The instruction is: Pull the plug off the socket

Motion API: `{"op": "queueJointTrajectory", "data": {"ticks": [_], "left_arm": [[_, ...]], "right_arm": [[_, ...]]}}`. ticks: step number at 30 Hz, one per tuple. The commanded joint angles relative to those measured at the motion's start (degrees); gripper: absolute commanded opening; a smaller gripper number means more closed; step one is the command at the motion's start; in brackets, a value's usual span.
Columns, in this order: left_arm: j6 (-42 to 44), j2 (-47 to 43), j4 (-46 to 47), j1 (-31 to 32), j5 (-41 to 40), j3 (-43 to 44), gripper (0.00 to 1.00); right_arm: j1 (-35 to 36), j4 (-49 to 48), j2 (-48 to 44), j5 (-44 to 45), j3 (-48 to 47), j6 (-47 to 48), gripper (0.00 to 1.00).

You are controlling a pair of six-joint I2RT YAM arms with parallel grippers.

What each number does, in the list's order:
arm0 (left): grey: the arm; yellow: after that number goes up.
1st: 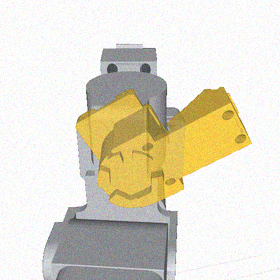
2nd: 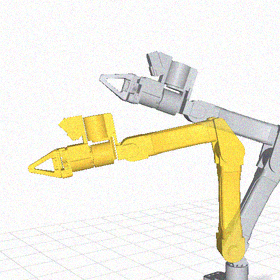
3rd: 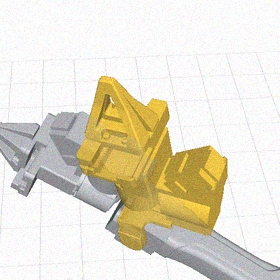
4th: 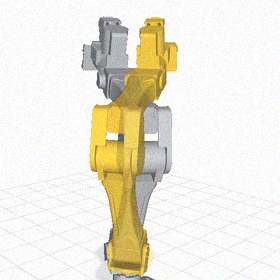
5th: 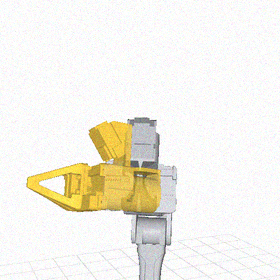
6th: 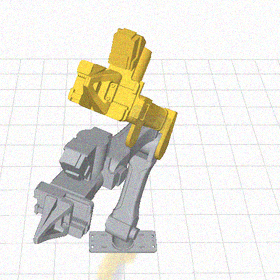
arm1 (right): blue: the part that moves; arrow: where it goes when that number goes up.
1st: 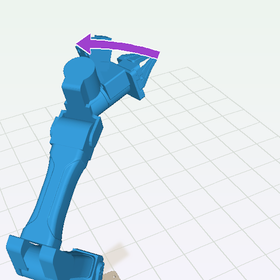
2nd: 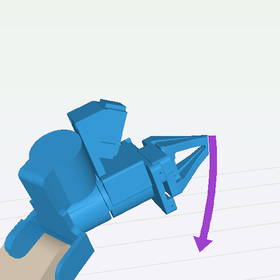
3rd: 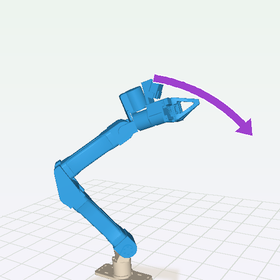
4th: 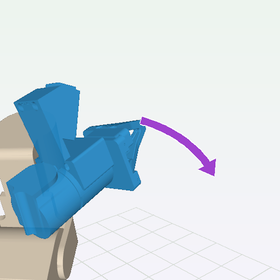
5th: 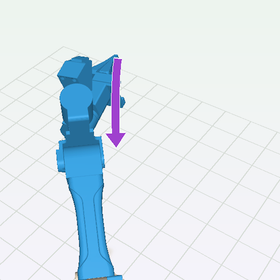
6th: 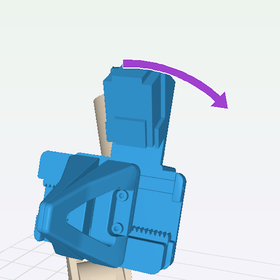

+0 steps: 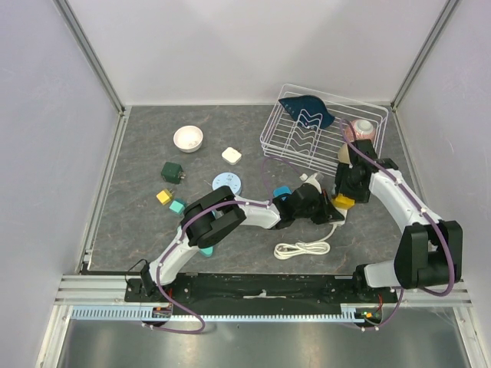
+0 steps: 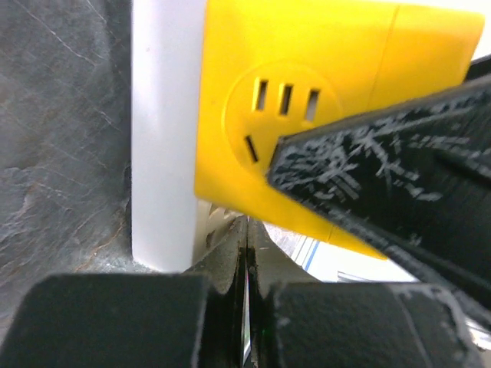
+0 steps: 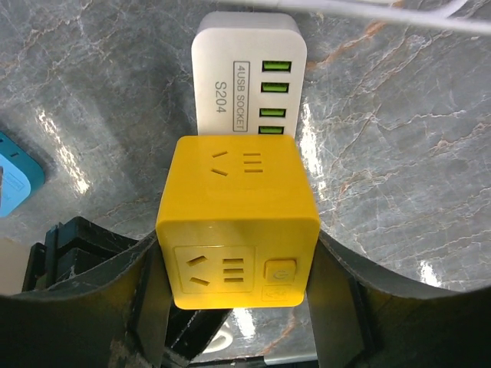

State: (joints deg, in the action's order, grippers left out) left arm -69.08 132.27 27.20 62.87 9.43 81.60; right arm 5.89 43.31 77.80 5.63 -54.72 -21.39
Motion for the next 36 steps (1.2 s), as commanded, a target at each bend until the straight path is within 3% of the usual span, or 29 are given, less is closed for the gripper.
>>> {"op": "queueJointTrajectory", "data": {"ticks": [1, 4, 11, 18, 22, 27, 29, 32, 36], "left_arm": [[3.2, 5.7, -17.4, -0.2, -5.5, -2.6, 0.02], [3.3, 5.7, -18.7, -0.2, -6.1, -2.5, 0.02], [5.0, 4.2, -19.1, -0.3, -6.1, -2.8, 0.02], [11.4, -5.1, -16.3, -0.2, -1.6, -7.0, 0.02], [13.4, -11.9, -16.5, -0.2, -1.7, -10.8, 0.13], [15.1, -14.2, -15.1, -0.2, 0.5, -11.4, 0.25], [16.3, -14.1, -15.2, -0.2, 2.0, -10.2, 0.39], [17.3, -13.7, -12.8, -0.2, 4.6, -9.6, 0.49], [17.5, -12.2, -10.4, -0.2, 7.2, -8.4, 0.53]], "right_arm": [[-2.7, 2.8, 1.7, 0.9, -9.9, 0.6, 0.0], [-2.9, 4.4, 4.2, 0.6, -11.6, 0.8, 0.0], [-2.3, -0.2, 1.3, 0.8, -1.8, 1.1, 0.0], [-2.3, 1.8, -0.3, 0.5, -3.6, 2.0, 0.0], [-2.3, 2.2, 0.4, -1.8, -3.9, 2.1, 0.0], [-2.3, 5.2, 0.6, -4.5, -6.1, 2.9, 0.0], [-2.3, 5.7, -0.7, -7.5, -6.1, 3.5, 0.0], [-2.3, 6.5, -1.4, -7.6, -5.3, 4.1, 0.0], [-2.3, 6.1, -0.9, -9.9, -3.7, 3.9, 0.0]]}}
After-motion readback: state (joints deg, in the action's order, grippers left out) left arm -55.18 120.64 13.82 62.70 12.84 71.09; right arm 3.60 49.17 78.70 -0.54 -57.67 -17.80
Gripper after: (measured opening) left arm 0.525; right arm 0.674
